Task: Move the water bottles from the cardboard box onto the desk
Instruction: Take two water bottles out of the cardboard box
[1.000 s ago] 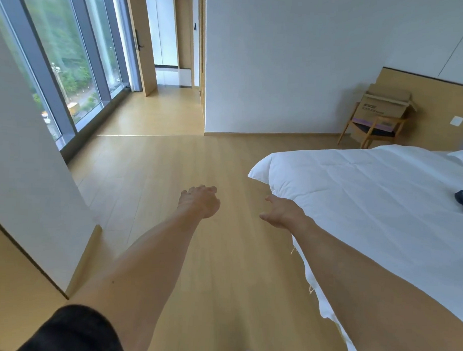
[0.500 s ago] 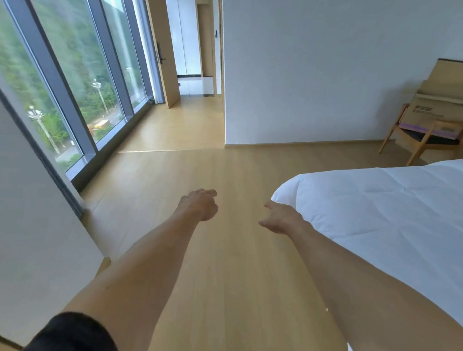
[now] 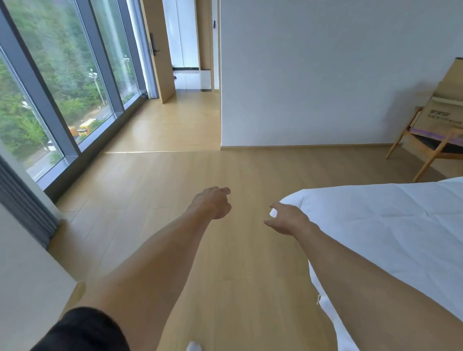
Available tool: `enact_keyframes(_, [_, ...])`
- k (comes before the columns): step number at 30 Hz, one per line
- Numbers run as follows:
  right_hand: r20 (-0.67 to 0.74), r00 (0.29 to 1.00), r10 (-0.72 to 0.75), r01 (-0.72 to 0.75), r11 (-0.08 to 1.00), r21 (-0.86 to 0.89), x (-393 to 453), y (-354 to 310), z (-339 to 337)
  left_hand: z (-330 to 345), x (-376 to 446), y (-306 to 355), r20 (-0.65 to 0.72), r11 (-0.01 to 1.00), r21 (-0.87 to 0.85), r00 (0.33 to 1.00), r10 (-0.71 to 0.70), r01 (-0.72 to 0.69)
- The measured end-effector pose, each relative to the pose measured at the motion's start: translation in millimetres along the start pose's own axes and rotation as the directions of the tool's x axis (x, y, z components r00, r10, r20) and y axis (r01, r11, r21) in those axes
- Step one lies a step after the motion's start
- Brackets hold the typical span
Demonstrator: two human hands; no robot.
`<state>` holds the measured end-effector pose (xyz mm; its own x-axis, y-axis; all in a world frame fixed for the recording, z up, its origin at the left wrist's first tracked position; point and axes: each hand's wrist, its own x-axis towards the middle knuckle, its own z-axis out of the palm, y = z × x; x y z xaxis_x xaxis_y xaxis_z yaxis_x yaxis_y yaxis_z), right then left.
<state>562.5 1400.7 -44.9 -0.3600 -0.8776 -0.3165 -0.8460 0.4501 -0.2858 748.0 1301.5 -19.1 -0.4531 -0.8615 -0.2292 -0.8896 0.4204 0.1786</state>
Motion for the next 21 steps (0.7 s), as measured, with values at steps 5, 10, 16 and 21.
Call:
enact_keyframes(5, [-0.037, 0.997, 0.072, -0.072, 0.997, -0.003, 89.4, -1.8, -29.7, -15.2, 102.3, -5.0, -0.022, 0.998, 0.006, 0.998, 0.061, -0.061])
enact_keyframes(10, [-0.001, 0.990, 0.142, -0.142, 0.990, 0.009, 195.0, -30.1, -62.8, -53.4, 216.7, -31.0, -0.036, 0.997, 0.015, 0.996, 0.078, -0.077])
enact_keyframes(16, [-0.054, 0.981, 0.187, -0.186, 0.982, 0.025, 309.1, -66.3, -98.6, -103.1, 344.9, -62.3, -0.045, 0.995, 0.057, 0.995, 0.086, -0.083])
enact_keyframes(21, [-0.062, 0.975, 0.212, -0.213, 0.977, -0.006, 383.9, -73.0, -120.1, -109.4, 424.4, -65.2, 0.040, 0.987, 0.095, 0.991, 0.125, -0.128])
